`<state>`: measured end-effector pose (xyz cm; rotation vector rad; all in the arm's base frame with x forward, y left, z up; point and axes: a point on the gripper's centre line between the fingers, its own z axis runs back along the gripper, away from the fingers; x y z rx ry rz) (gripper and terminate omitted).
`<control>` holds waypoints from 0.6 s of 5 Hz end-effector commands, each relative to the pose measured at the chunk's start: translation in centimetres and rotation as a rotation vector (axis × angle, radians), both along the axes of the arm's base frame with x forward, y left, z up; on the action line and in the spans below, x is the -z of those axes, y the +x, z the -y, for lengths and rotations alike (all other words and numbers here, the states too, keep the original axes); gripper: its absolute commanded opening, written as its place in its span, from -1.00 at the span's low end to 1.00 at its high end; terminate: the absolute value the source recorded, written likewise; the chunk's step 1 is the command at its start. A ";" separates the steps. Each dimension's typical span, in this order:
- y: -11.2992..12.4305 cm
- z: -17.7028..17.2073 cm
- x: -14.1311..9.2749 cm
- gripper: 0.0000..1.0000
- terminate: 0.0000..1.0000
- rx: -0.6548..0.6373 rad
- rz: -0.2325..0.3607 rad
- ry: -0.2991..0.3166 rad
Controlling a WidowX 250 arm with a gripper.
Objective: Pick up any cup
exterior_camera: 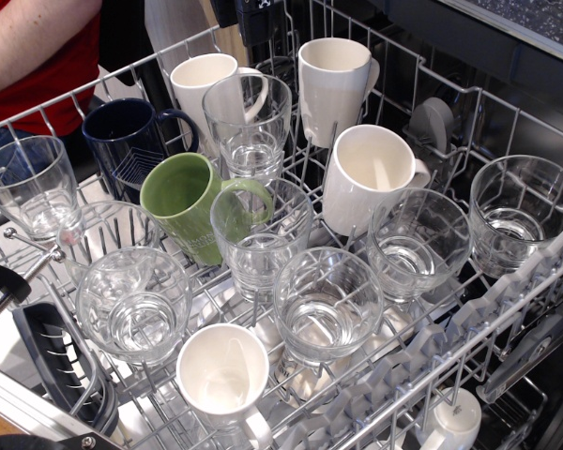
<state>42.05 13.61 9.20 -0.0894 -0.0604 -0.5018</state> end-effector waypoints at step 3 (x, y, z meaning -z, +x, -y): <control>1.1 0.2 3.5 1.00 -1.00 -0.018 0.026 0.031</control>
